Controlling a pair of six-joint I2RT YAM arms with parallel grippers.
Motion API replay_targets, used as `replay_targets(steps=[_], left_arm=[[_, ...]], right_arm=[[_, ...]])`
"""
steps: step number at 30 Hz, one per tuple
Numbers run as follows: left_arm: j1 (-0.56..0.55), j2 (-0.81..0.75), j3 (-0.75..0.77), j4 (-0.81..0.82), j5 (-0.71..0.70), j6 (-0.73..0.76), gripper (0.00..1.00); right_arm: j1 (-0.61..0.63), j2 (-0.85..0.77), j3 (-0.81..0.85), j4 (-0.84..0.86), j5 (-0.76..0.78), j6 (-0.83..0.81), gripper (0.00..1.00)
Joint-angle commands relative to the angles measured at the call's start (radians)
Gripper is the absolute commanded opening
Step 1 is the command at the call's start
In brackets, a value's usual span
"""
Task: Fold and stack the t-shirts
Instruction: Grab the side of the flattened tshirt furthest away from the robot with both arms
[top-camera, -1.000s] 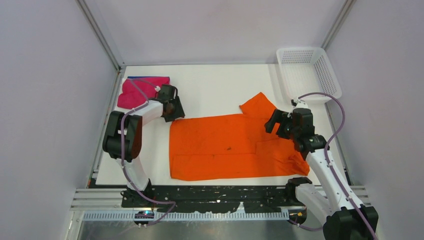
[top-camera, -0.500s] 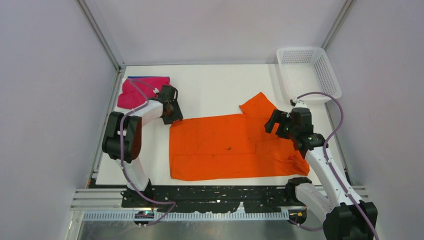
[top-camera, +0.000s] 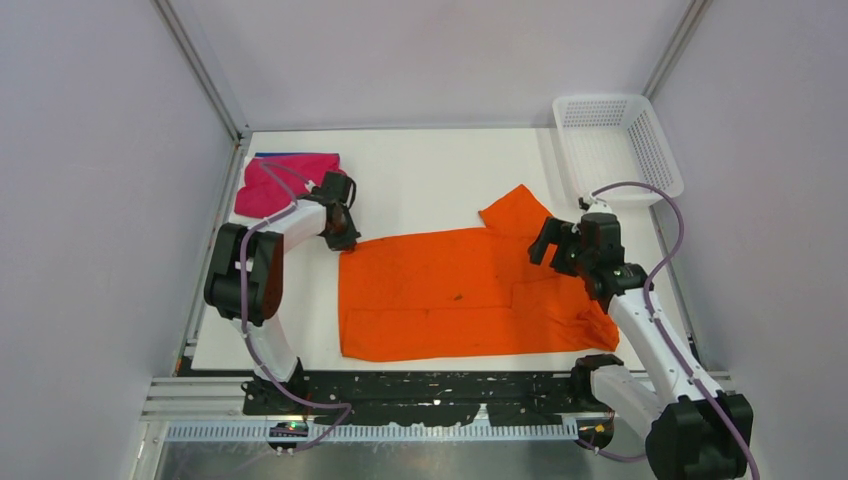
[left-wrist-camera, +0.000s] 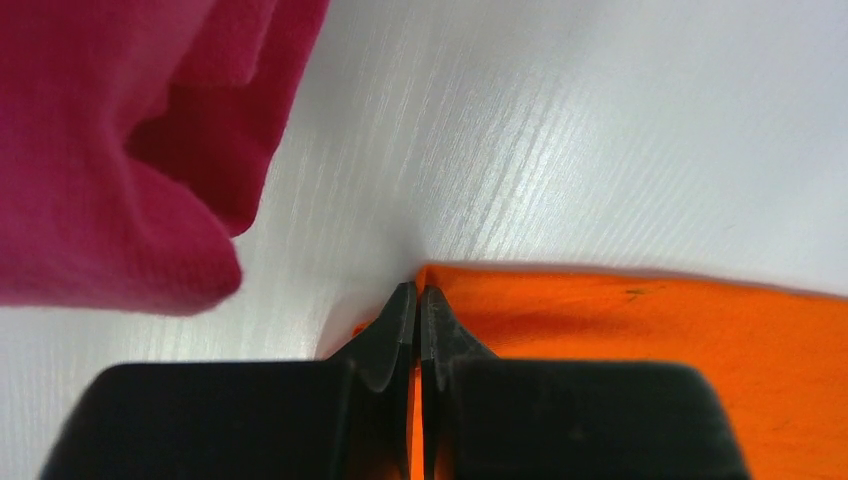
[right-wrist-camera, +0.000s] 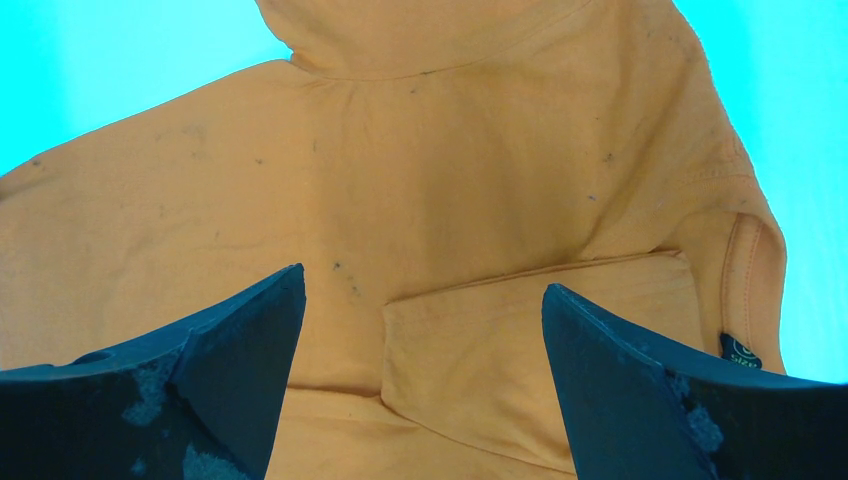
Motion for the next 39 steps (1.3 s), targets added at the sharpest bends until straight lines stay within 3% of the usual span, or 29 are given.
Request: replay_targets(steps=[1, 6, 13, 24, 31, 39], left_arm=[[-0.004, -0.035, 0.023, -0.011, -0.013, 0.040, 0.00], [-0.009, -0.094, 0.001, 0.049, 0.007, 0.096, 0.00], [-0.027, -0.133, -0.037, 0.090, 0.036, 0.118, 0.00], [-0.031, -0.156, -0.063, 0.112, 0.075, 0.126, 0.00], [-0.031, -0.156, -0.064, 0.118, 0.090, 0.123, 0.00], [-0.031, -0.162, -0.068, 0.113, 0.092, 0.120, 0.00]], right_arm=[[-0.005, 0.072, 0.073, 0.095, 0.001, 0.000, 0.95], [0.027, 0.295, 0.194, 0.157, 0.017, 0.002, 0.95], [0.070, 0.712, 0.574, 0.120, 0.218, -0.067, 0.95], [0.055, 1.268, 1.209, -0.025, 0.176, -0.095, 0.99], [0.054, 1.433, 1.409, -0.209, 0.190, -0.082, 0.97], [0.055, 1.423, 1.338, -0.265, 0.190, -0.076, 0.83]])
